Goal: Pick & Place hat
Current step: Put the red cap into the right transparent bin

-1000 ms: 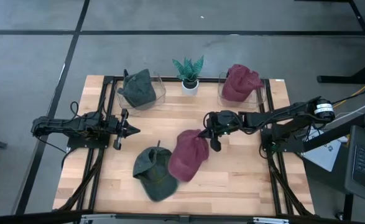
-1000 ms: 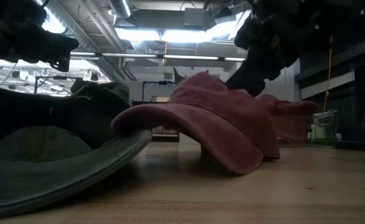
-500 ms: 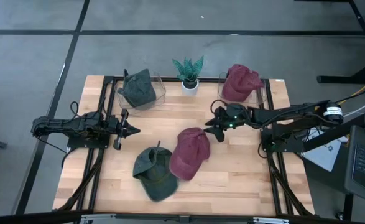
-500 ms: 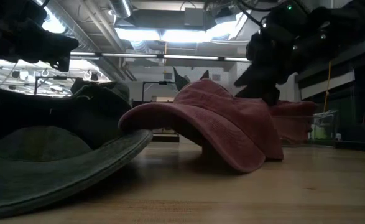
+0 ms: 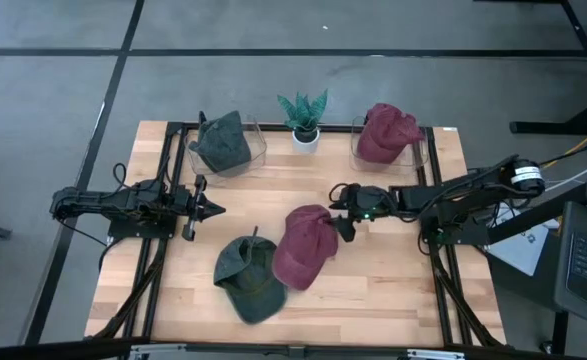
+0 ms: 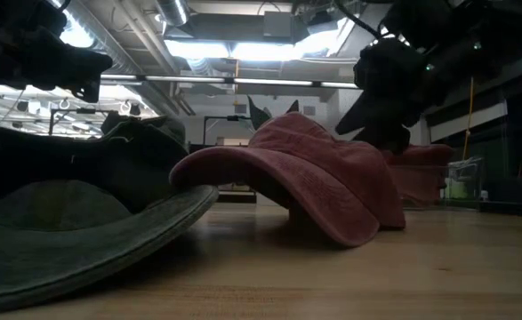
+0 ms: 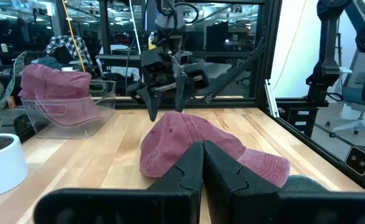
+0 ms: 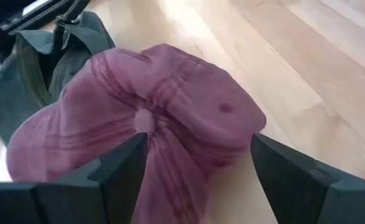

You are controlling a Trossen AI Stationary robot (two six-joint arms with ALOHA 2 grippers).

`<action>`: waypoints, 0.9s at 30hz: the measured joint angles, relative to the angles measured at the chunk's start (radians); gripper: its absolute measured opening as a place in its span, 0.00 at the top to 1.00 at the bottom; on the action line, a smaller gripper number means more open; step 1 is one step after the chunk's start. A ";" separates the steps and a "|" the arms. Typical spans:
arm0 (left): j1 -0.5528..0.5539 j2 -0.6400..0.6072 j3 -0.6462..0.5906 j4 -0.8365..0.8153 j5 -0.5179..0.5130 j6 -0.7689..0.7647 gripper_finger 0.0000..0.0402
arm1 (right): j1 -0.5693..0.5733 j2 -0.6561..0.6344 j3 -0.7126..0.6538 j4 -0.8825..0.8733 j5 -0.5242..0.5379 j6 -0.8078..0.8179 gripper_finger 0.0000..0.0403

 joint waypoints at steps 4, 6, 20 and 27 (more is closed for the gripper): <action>0.000 0.000 0.000 0.000 0.000 0.000 0.99 | 0.026 0.041 0.038 0.004 0.010 0.000 0.29; 0.000 0.000 0.000 0.000 0.000 0.000 0.99 | 0.040 0.056 0.058 0.004 0.010 -0.003 0.29; 0.000 0.000 0.000 0.000 0.000 0.000 0.99 | 0.077 0.169 0.136 0.043 0.009 -0.052 0.29; 0.000 0.000 0.000 0.000 0.000 0.000 0.99 | 0.079 0.176 0.137 0.046 -0.001 -0.076 0.31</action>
